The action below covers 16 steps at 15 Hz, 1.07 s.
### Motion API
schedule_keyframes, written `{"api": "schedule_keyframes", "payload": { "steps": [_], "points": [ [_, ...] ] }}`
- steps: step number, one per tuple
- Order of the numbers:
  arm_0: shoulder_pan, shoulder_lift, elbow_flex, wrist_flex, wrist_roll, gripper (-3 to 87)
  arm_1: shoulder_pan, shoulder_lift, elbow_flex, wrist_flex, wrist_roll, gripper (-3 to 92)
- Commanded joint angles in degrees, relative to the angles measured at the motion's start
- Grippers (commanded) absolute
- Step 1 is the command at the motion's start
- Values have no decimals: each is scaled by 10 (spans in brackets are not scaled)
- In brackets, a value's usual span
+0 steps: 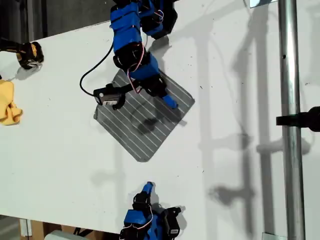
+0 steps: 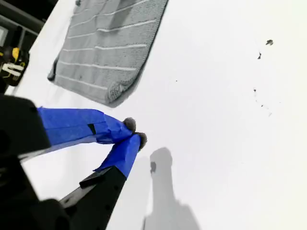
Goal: Grasp corners of a towel and fold twice.
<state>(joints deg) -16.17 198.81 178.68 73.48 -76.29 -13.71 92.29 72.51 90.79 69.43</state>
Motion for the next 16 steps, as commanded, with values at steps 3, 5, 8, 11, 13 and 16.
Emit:
{"api": "schedule_keyframes", "payload": {
  "steps": [3,5,8,11,13,16],
  "points": [
    [4,3,-2,-1,2,-5,-11,13,-1,0,6,326],
    [4,3,-2,-1,2,-5,-24,-13,-1,-5,18,323],
    [4,3,-2,-1,2,-5,-40,-67,-1,-11,41,328],
    [4,3,-2,-1,1,-5,-49,-127,-1,-18,72,323],
    [5,3,-2,-1,1,-6,-53,-157,-1,-18,108,322],
    [4,3,-2,-1,1,-5,-62,-179,-1,-20,159,319]
  ]
}}
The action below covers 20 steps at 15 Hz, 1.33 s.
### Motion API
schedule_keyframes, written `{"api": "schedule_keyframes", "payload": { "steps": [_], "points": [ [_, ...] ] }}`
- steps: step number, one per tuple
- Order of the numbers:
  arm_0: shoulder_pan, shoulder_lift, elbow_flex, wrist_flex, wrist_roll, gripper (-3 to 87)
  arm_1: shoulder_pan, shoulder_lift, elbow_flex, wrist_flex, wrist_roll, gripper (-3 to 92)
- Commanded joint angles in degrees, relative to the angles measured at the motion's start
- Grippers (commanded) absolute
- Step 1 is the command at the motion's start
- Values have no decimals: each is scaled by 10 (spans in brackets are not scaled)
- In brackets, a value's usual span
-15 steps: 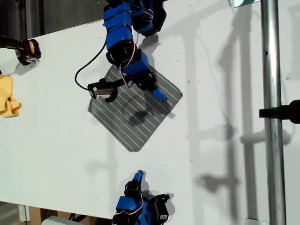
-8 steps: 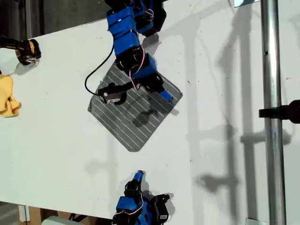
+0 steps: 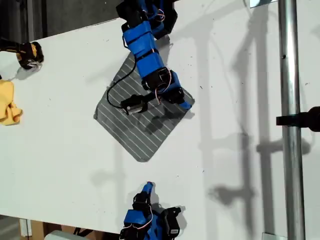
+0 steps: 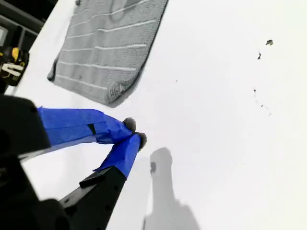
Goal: Grasp corners of a towel and fold twice.
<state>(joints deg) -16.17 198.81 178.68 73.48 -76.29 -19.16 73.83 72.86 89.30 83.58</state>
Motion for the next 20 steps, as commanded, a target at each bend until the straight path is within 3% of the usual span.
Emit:
{"api": "schedule_keyframes", "payload": {
  "steps": [1,7,20],
  "points": [
    [4,3,-2,-1,1,-5,-11,1,-4,-6,33,313],
    [4,3,-2,-2,4,-5,-8,-46,6,-53,111,312],
    [6,3,-2,-4,16,-4,22,-119,62,-137,145,282]
  ]
}}
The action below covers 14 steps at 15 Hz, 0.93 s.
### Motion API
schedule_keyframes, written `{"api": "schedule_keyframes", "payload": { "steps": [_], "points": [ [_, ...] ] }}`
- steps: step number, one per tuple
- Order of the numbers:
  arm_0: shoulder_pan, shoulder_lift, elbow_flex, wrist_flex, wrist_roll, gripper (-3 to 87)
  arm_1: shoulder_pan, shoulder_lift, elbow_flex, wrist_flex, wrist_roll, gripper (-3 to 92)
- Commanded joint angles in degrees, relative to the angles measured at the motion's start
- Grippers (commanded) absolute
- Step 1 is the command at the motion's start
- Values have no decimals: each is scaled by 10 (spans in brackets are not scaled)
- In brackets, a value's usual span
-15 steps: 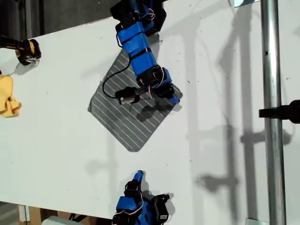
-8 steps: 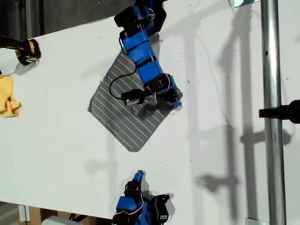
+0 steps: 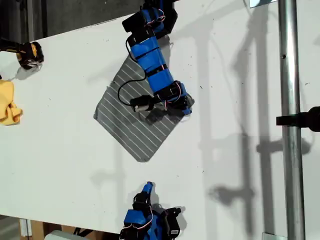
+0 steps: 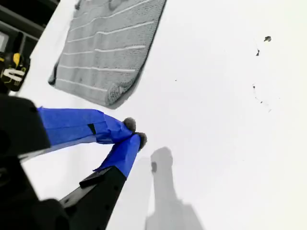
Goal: Grasp corners of a towel and fold twice.
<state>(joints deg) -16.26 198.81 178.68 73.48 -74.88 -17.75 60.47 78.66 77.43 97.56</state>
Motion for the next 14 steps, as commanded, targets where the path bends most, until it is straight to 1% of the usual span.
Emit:
{"api": "schedule_keyframes", "payload": {
  "steps": [1,3,4,5,8,12,14],
  "points": [
    [7,3,-2,-4,2,-4,6,16,11,-32,5,262],
    [7,3,-2,-4,2,-4,4,16,23,-51,5,209],
    [7,3,-2,-4,2,-4,2,17,25,-56,9,106],
    [7,3,-2,-4,2,-4,0,17,25,-56,13,38],
    [7,3,-2,-4,1,-4,-3,18,25,-59,10,-1],
    [11,3,-3,-10,1,-16,-6,18,25,-69,2,-2],
    [22,3,-15,-20,-18,-26,-8,18,25,-69,-2,-2]
  ]
}}
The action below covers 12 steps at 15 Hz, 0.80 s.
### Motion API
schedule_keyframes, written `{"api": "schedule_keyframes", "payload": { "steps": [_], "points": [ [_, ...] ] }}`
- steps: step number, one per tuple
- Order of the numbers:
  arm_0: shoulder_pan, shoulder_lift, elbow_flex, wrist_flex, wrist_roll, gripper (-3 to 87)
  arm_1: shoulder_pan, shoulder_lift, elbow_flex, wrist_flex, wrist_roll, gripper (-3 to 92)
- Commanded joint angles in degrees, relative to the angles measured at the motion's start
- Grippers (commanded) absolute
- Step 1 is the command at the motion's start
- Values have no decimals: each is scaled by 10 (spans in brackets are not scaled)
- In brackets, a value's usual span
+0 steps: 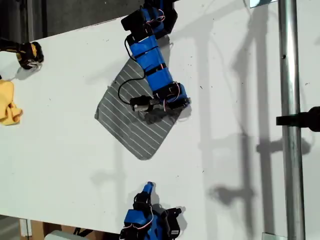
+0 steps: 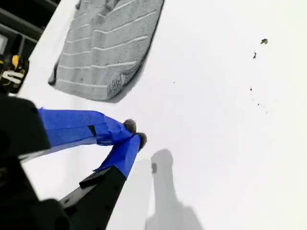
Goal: Grasp corners of a towel and fold twice.
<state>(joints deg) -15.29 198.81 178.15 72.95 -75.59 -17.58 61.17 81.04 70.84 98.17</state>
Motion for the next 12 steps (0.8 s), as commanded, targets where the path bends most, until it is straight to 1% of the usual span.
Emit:
{"api": "schedule_keyframes", "payload": {
  "steps": [1,3,5,7,9,11,12],
  "points": [
    [21,3,-37,-16,-25,-27,-11,11,1,-4,-10,-2],
    [27,-21,-112,-4,-40,-28,-8,11,1,-10,-20,-2],
    [26,-164,-218,-21,-25,-29,-2,11,-3,-12,-33,-2],
    [19,-339,-338,-36,22,-29,3,11,-8,-13,-42,-2],
    [-1,-474,-427,-47,96,-29,4,11,-11,-13,-44,-2],
    [-15,-608,-526,-30,189,-29,4,11,-16,-11,-45,-2],
    [-31,-668,-574,-18,224,-29,4,11,-17,-11,-46,-2]
  ]
}}
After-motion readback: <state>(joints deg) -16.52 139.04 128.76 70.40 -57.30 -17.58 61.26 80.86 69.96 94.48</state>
